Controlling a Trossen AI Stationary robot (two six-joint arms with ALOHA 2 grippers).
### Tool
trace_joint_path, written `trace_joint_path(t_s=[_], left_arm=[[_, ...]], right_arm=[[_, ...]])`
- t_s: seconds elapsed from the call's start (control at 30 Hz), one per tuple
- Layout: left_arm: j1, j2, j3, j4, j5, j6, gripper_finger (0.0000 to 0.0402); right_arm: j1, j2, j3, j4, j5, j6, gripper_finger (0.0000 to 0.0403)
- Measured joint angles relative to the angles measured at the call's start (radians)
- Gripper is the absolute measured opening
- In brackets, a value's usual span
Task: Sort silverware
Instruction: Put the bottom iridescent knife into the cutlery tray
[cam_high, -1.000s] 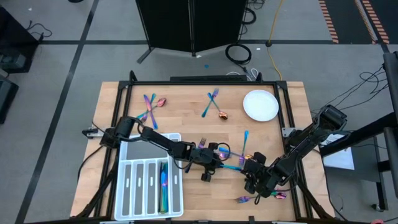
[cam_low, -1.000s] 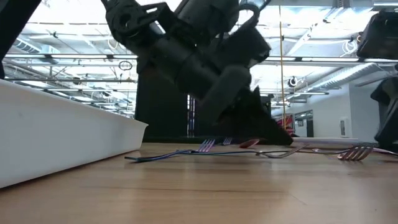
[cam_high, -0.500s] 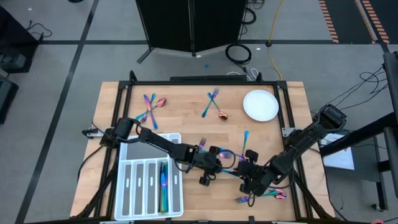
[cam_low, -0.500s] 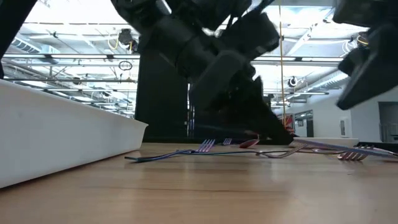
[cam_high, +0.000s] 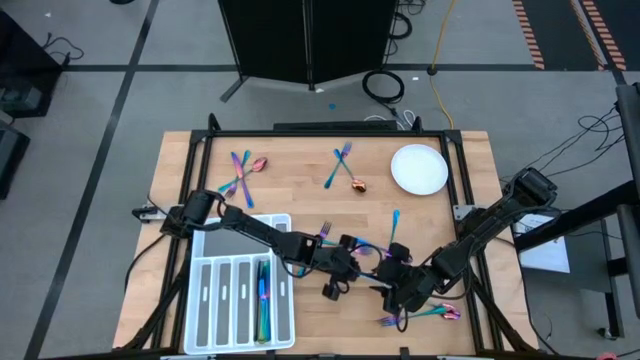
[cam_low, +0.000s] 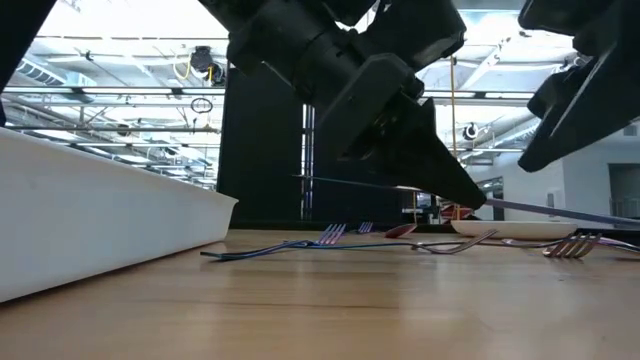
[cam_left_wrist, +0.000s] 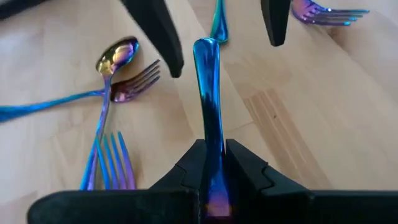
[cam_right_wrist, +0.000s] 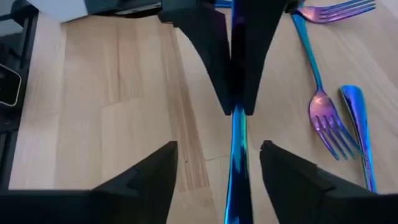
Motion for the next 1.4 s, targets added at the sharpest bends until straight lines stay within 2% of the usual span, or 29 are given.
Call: trace_joint_path(t_s=[0.07, 0.2, 0.6, 0.97, 1.13, 1.4], left_arm=[[-0.005, 0.000, 0.000, 0.010, -0.004, 0.054, 0.0043], [-0.023, 0.000, 0.000, 0.010, -0.094, 0.127, 0.0043], [-0.088, -0.001, 0.001, 0.053, -0.259, 0.330, 0.0043], [-0.121, -0.002, 0.002, 0.141, -0.346, 0.471, 0.0043], [-0.119, -0.002, 0.002, 0.136, -0.356, 0.481, 0.0043], [-0.121, -0.002, 0.002, 0.135, -0.371, 0.558, 0.0043]], right_arm=[[0.000, 0.000, 0.000, -0.001, -0.007, -0.010, 0.0223], [-0.015, 0.000, 0.000, 0.002, -0.096, -0.002, 0.0227], [-0.026, 0.000, 0.000, 0.019, -0.081, 0.041, 0.0220], [-0.034, 0.000, 0.000, 0.016, -0.081, 0.042, 0.0215], [-0.034, 0.000, 0.000, 0.001, -0.080, 0.046, 0.0173], [-0.034, 0.000, 0.000, -0.029, -0.079, 0.046, 0.0038]])
